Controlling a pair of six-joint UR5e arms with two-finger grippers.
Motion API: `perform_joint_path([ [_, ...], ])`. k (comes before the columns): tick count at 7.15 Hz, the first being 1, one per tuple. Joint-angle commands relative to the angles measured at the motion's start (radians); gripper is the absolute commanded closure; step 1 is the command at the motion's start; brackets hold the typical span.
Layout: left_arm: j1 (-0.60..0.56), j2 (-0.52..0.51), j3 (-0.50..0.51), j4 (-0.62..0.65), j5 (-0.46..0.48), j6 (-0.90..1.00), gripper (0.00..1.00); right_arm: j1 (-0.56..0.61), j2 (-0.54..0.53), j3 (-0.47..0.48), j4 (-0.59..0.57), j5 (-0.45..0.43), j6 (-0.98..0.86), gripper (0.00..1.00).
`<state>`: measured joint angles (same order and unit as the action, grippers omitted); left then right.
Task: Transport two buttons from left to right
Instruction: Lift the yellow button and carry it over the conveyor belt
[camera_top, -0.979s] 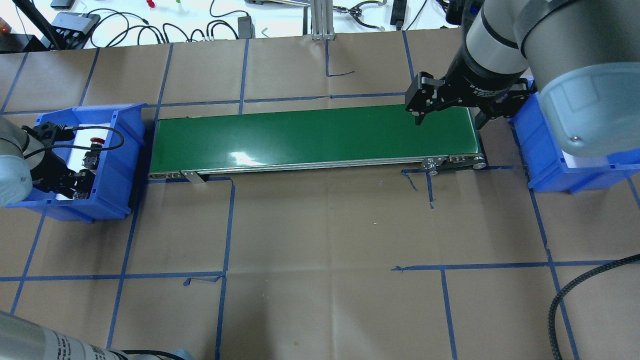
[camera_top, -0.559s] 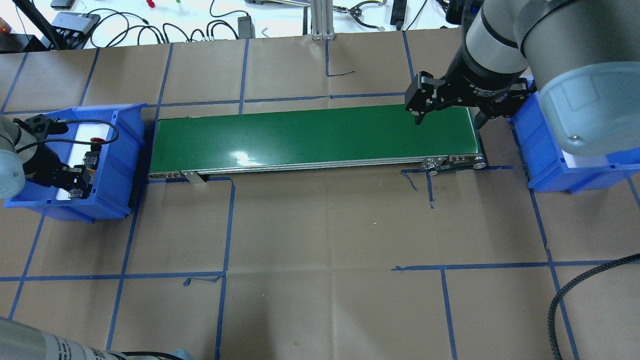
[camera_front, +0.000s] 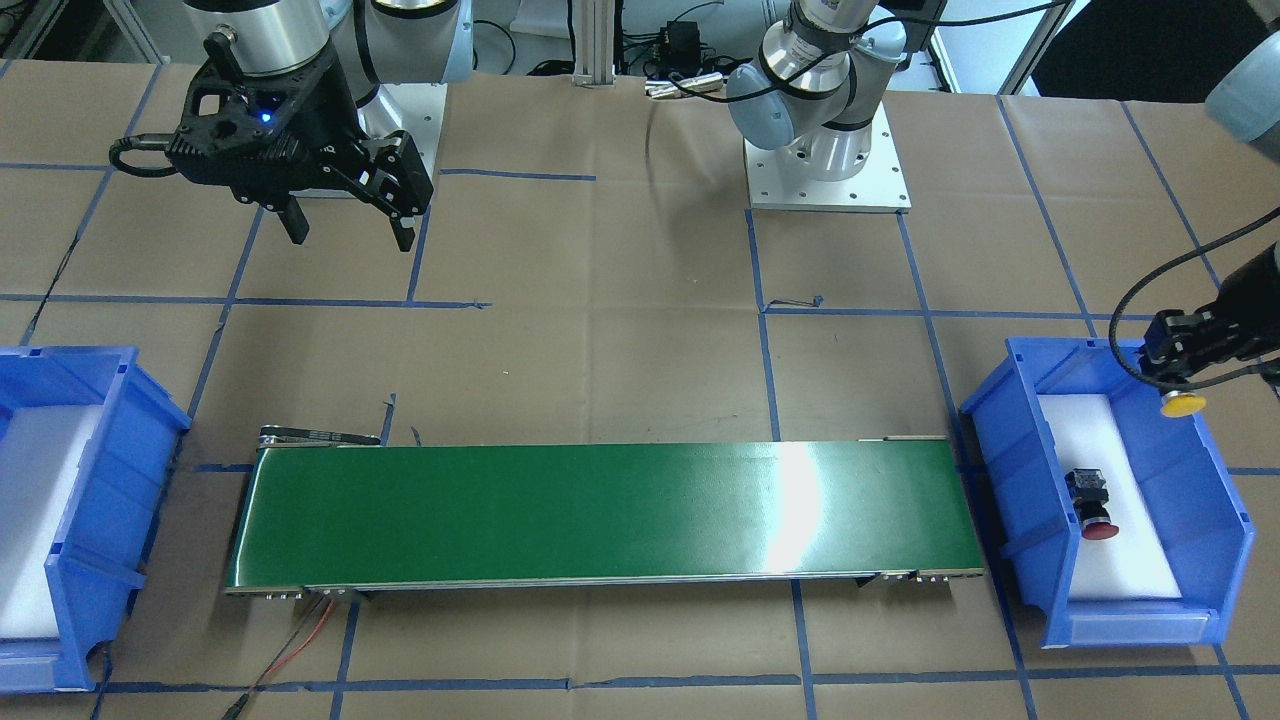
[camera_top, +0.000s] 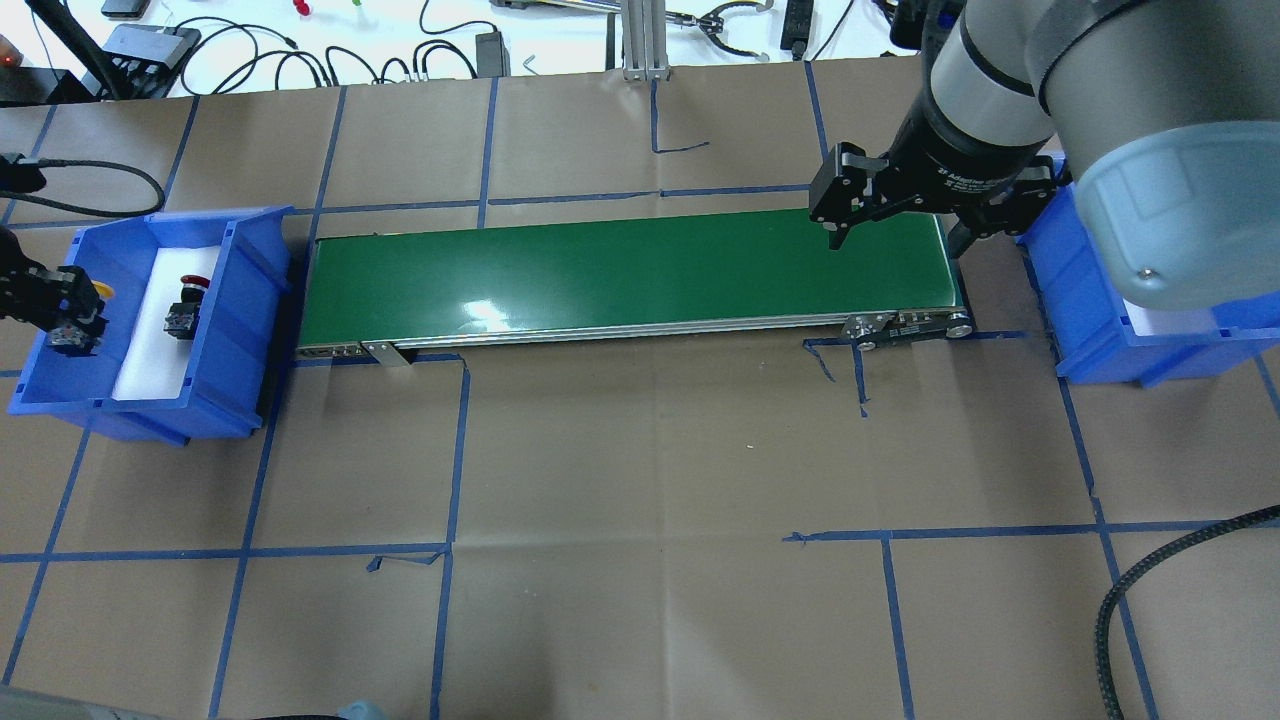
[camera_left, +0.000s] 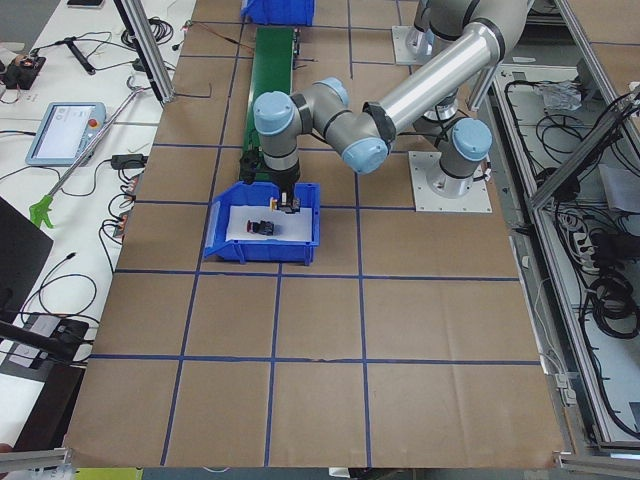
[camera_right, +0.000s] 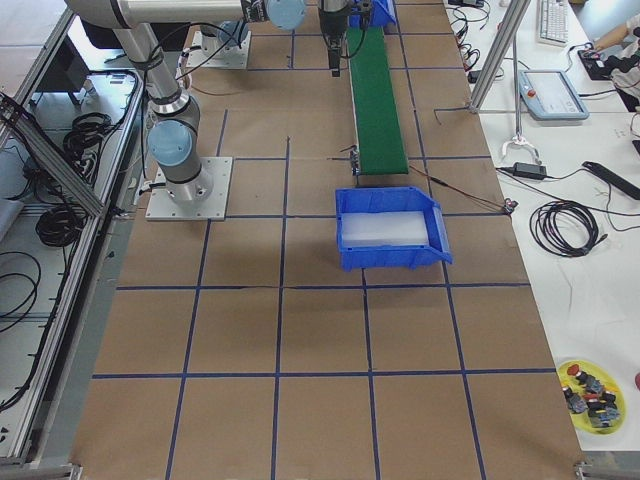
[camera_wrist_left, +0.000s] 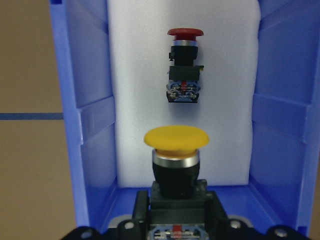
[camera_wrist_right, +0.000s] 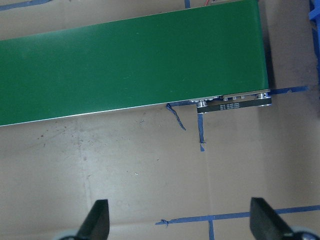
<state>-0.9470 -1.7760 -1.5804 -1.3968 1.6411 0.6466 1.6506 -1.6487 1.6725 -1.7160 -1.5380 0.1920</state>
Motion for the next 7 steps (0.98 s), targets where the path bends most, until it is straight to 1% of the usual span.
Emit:
perform_joint_path([
  [1,-0.045,-0.01,0.135,-0.128,0.011,-0.016,0.98,0.0,0.001,-0.002,-0.001,-0.001,0.0,0.0],
  [2,-0.105,-0.028,0.14,-0.114,0.008,-0.068,0.98,0.0,0.001,-0.001,-0.001,-0.001,0.0,0.0],
  [4,-0.223,-0.094,0.167,-0.041,0.003,-0.152,0.98,0.0,0.001,-0.001,-0.001,-0.001,0.0,0.0],
  [5,-0.26,-0.1,0.18,-0.042,0.005,-0.191,0.98,0.0,0.001,-0.001,-0.001,0.001,0.0,0.0],
  [6,-0.33,-0.099,0.18,-0.05,0.009,-0.303,0.98,0.0,0.001,0.001,-0.001,0.001,0.0,0.0],
  [7,-0.41,-0.102,0.174,-0.048,0.017,-0.37,0.98,0.0,0.003,0.001,-0.001,-0.001,0.0,0.0],
])
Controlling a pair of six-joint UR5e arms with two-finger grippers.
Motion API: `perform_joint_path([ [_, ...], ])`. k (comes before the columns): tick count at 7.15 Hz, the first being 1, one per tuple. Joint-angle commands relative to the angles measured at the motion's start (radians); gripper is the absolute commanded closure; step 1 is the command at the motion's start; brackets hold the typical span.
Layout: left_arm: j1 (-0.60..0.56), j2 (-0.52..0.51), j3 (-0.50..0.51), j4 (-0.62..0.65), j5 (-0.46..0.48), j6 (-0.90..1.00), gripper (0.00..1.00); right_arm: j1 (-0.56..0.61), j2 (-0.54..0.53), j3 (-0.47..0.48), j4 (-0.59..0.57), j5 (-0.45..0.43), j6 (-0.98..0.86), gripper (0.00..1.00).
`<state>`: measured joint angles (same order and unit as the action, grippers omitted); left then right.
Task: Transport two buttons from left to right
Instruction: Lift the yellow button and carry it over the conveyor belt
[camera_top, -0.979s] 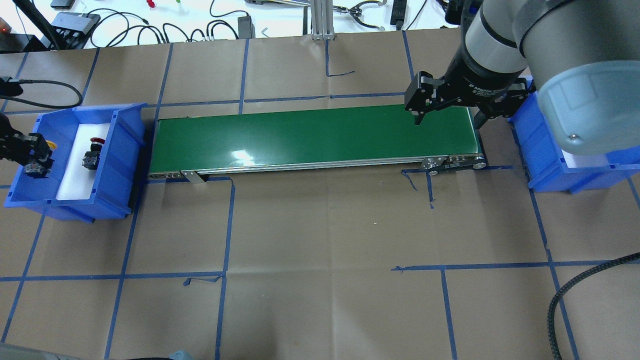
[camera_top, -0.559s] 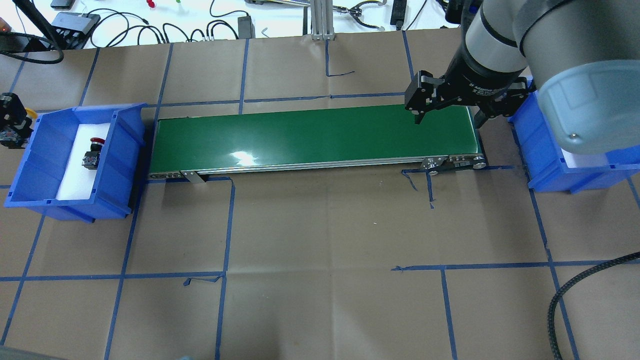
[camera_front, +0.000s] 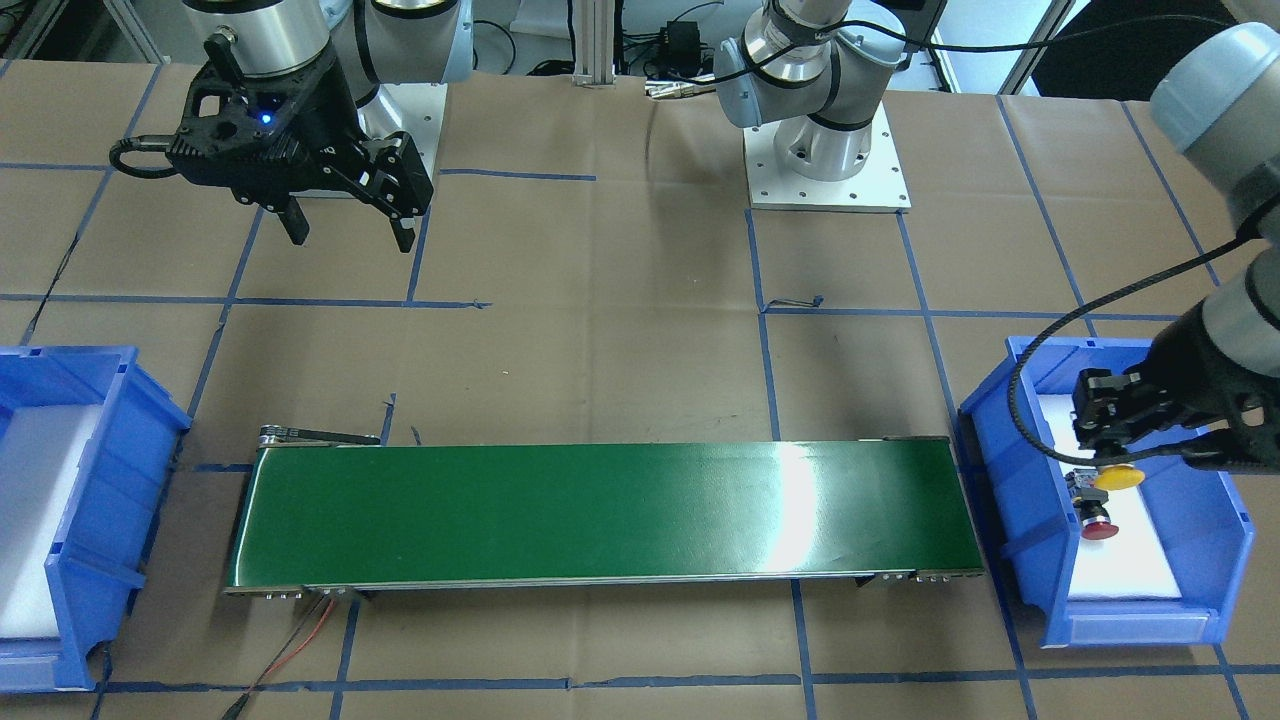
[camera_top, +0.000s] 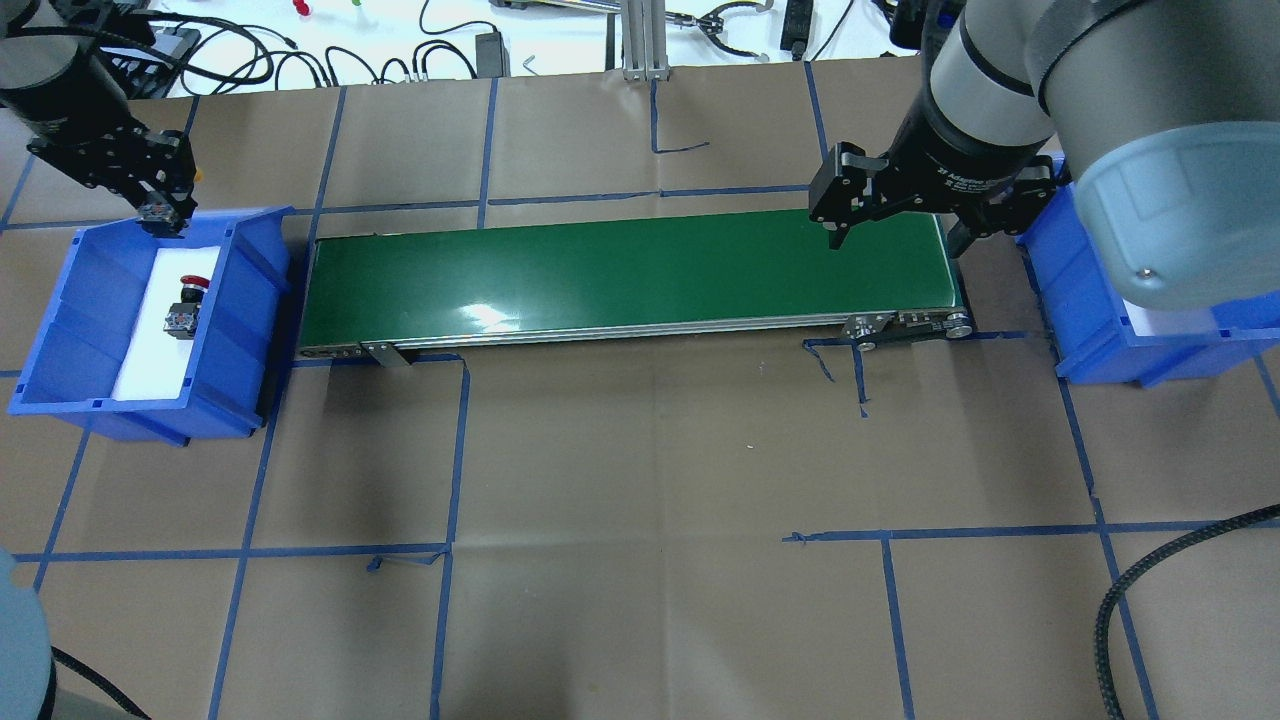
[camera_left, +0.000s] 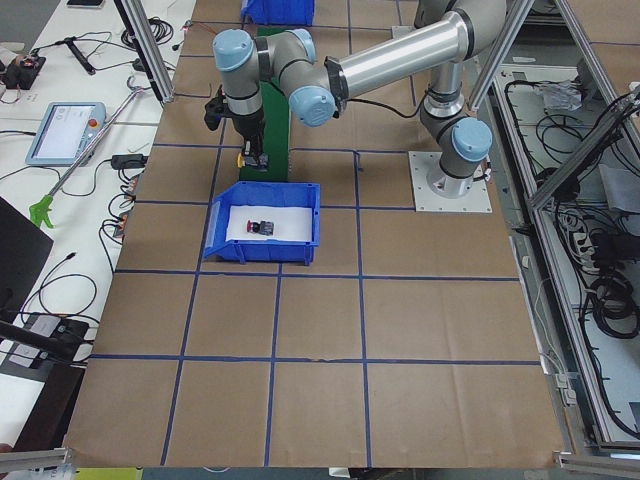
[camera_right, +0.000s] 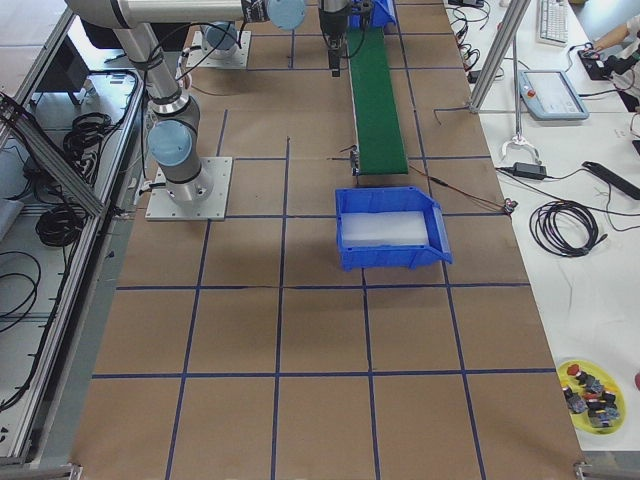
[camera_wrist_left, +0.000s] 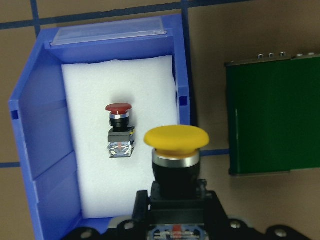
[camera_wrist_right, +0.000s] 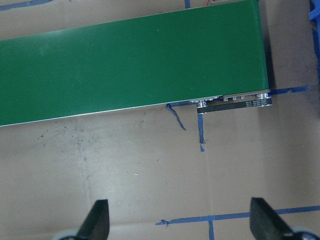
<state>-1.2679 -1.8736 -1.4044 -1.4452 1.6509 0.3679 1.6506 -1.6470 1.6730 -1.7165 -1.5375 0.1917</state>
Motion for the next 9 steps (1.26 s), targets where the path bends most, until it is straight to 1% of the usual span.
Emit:
perform_joint_path([
  [1,-0.164,-0.009,-0.017,0.005,-0.003,-0.236,0.98,0.0,0.001,0.001,0.0,0.0,-0.002,0.0],
  [2,-0.23,-0.048,-0.015,0.011,-0.003,-0.326,0.98,0.0,0.001,0.001,0.0,0.0,-0.003,0.0],
  [3,-0.264,-0.086,-0.021,0.055,-0.003,-0.354,0.98,0.0,0.001,0.001,0.0,-0.001,-0.003,0.0],
  [4,-0.278,-0.122,-0.028,0.101,-0.005,-0.356,0.98,0.0,0.001,0.001,0.0,-0.001,-0.005,0.0],
  [5,-0.278,-0.13,-0.043,0.111,-0.006,-0.359,0.98,0.0,0.001,0.001,0.0,0.0,-0.005,0.0],
  [6,-0.278,-0.128,-0.085,0.135,-0.005,-0.36,0.98,0.0,0.001,0.001,0.0,-0.001,-0.005,0.0],
  [8,-0.274,-0.122,-0.183,0.276,-0.003,-0.343,0.98,-0.003,0.001,0.002,0.002,-0.001,-0.008,0.0],
  [9,-0.268,-0.122,-0.215,0.325,-0.002,-0.337,0.98,-0.003,0.001,0.001,0.002,-0.001,-0.006,0.0],
])
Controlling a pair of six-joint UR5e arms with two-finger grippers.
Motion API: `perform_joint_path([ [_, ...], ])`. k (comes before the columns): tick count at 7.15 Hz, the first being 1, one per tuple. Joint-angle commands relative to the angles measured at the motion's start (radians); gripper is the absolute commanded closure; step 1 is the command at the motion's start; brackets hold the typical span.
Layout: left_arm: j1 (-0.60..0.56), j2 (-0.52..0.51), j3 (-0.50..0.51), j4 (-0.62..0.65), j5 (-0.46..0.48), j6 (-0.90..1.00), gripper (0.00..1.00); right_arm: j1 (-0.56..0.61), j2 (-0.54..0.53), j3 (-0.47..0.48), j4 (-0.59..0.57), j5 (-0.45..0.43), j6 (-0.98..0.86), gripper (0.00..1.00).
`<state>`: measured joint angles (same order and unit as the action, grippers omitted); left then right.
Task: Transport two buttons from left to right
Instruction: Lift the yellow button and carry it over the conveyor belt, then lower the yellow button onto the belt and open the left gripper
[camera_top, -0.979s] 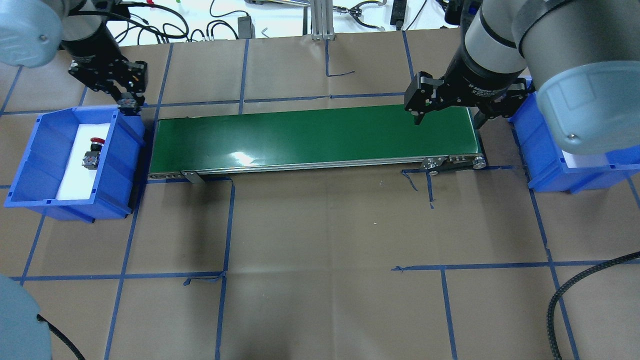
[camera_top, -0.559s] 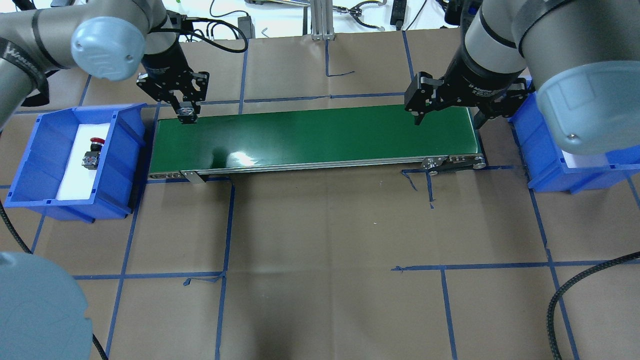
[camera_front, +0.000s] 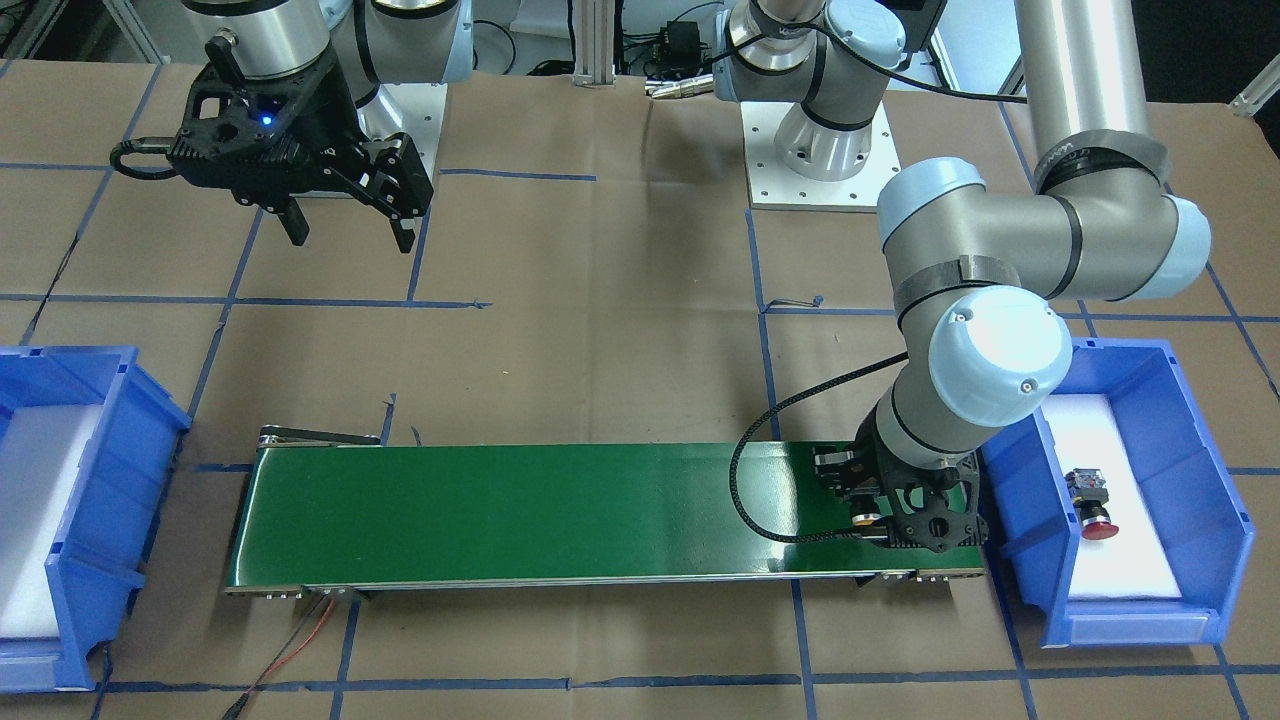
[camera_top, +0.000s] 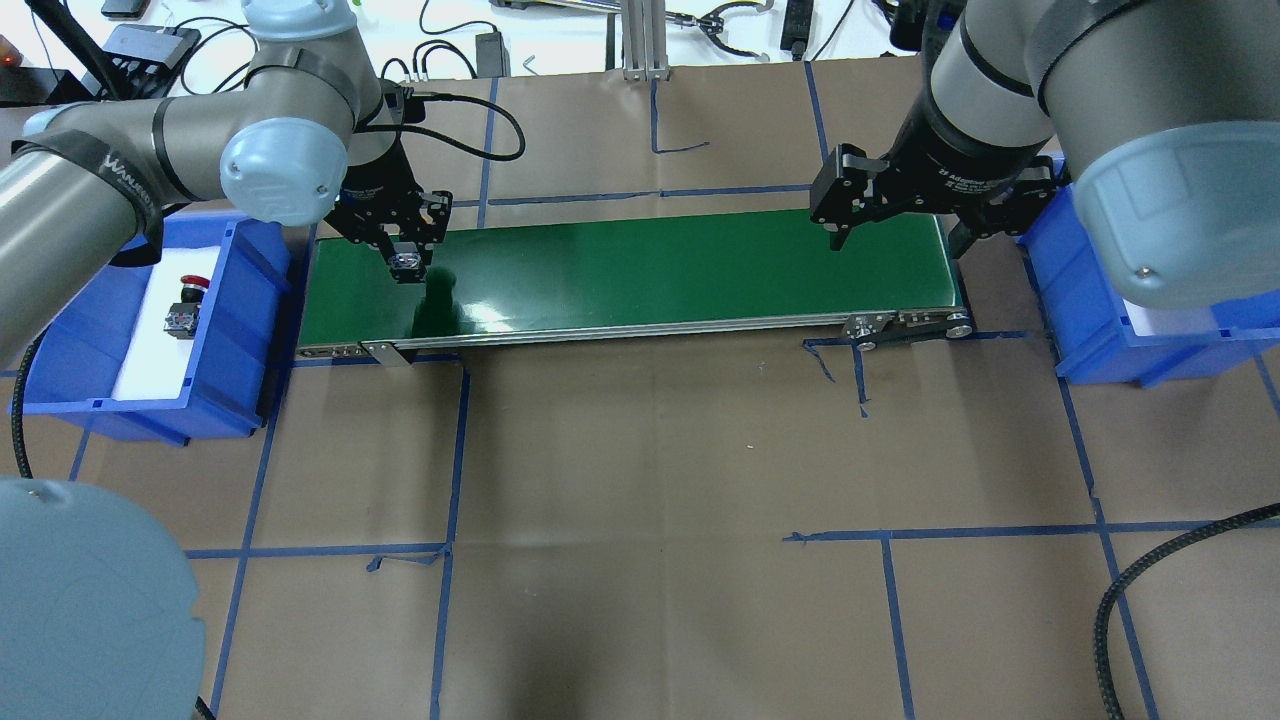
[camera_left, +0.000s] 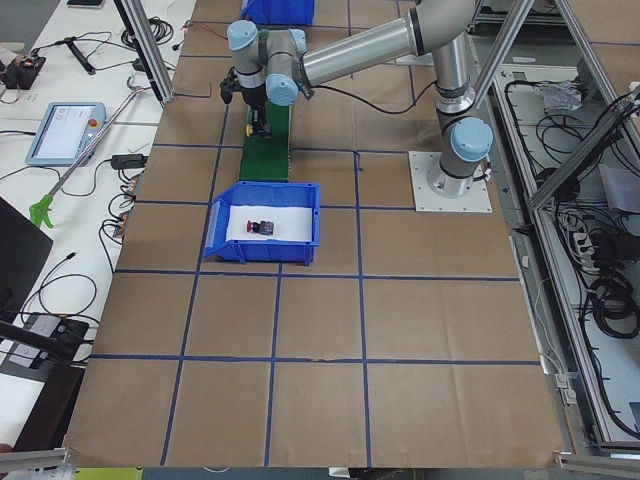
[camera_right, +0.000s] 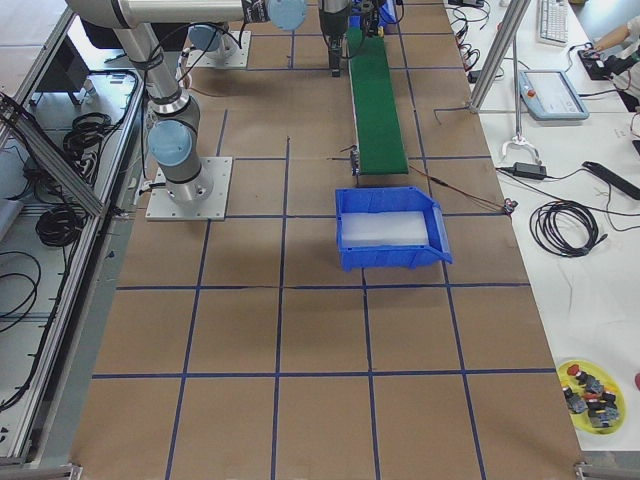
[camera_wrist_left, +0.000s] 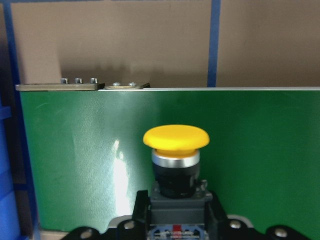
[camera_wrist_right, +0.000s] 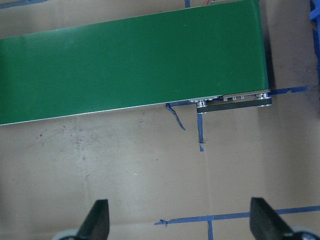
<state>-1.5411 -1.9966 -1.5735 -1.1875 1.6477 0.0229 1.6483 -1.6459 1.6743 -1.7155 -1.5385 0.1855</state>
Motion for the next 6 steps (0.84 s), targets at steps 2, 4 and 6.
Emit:
perform_joint_path([
  [2,0.01,-0.008,-0.054,0.086,0.004,0.006,0.96,-0.001,0.0,-0.001,-0.001,0.0,0.0,0.0],
  [4,0.009,-0.008,-0.071,0.086,0.004,-0.004,0.49,0.001,0.0,-0.001,-0.001,0.0,0.0,0.0],
  [6,0.009,0.001,-0.072,0.092,0.003,-0.009,0.09,0.001,0.0,-0.001,0.001,0.0,0.0,0.0],
])
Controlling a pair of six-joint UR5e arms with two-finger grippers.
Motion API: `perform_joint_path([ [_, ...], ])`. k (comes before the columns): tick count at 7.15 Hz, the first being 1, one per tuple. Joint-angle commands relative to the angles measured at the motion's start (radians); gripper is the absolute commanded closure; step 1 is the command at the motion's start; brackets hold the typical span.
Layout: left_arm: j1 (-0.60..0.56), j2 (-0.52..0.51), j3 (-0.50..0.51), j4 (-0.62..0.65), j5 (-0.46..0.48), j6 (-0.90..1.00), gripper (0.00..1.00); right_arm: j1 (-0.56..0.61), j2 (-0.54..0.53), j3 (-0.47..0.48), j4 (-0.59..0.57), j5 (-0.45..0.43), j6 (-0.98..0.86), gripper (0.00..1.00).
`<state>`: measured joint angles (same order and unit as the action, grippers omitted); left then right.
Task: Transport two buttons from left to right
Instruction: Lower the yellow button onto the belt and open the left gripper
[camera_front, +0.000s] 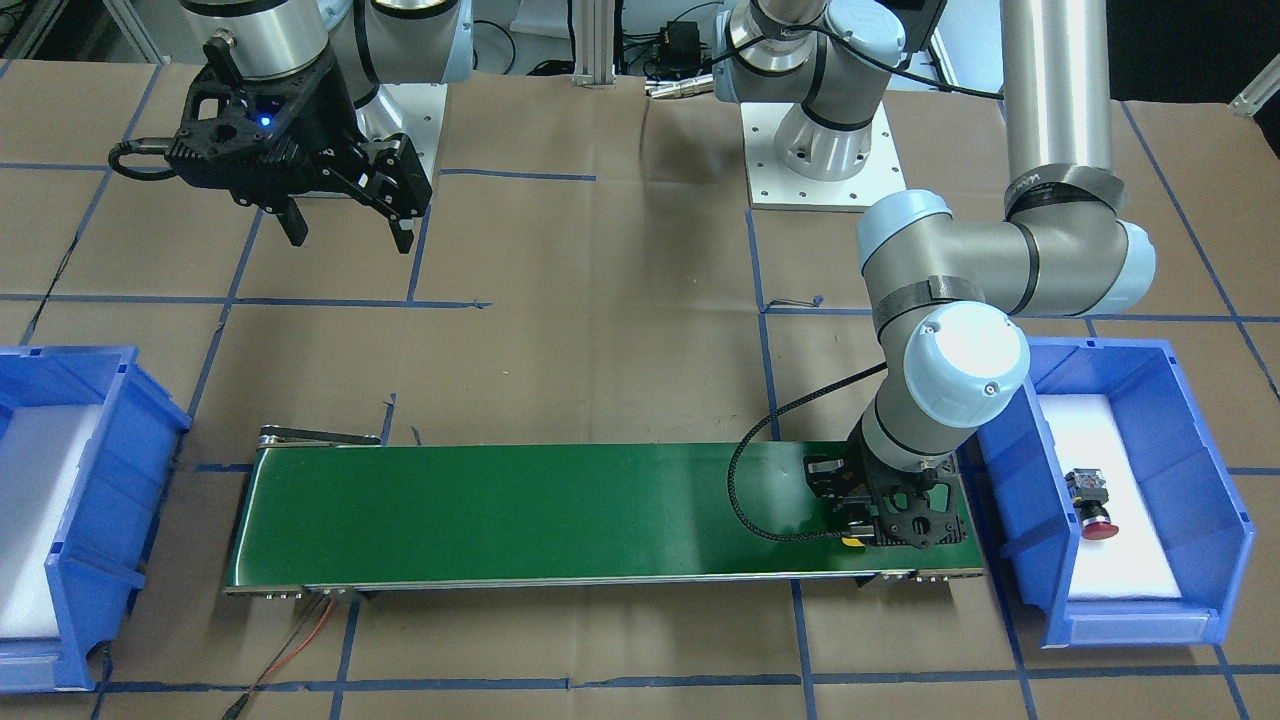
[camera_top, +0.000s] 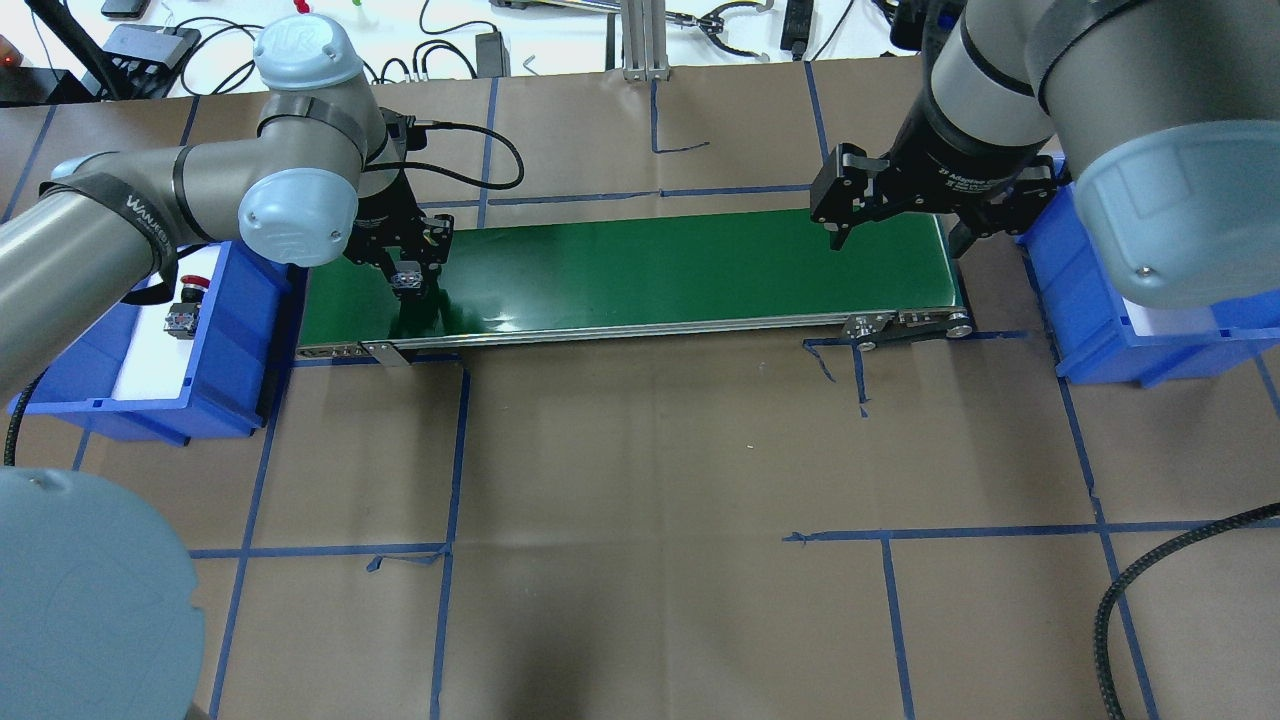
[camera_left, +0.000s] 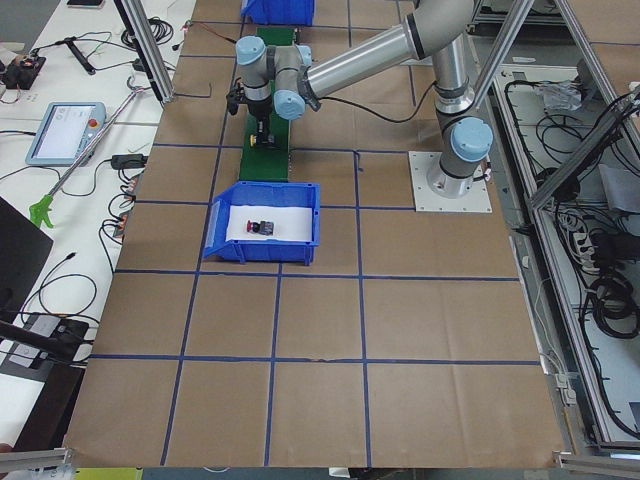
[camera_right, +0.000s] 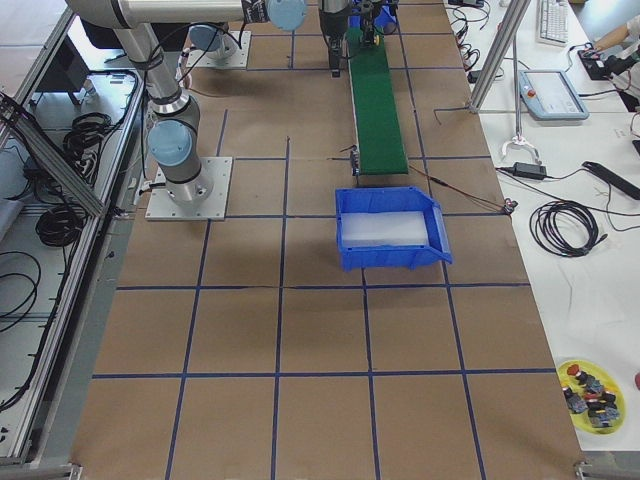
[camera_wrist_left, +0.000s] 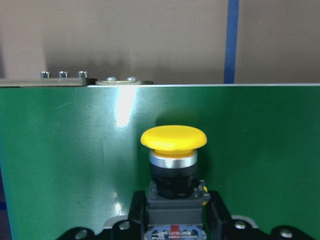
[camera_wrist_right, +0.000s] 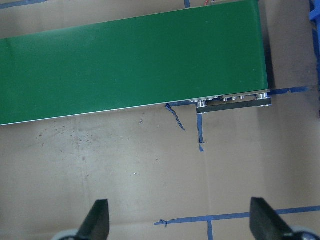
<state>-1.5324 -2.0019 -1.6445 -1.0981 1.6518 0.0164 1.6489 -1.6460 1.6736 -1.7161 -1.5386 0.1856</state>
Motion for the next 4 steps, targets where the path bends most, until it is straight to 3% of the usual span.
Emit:
perform_joint_path([
  [1,0.0,0.015,0.012,0.0,0.0,-0.001,0.01,0.0,0.0,0.0,0.0,0.0,0.0,0.0],
  [3,0.001,0.044,0.047,-0.017,0.003,0.007,0.01,0.0,0.0,0.0,0.0,0.0,0.0,0.0],
  [4,0.001,0.07,0.089,-0.085,0.002,0.01,0.01,0.0,0.0,0.0,0.0,0.0,0.0,0.0],
])
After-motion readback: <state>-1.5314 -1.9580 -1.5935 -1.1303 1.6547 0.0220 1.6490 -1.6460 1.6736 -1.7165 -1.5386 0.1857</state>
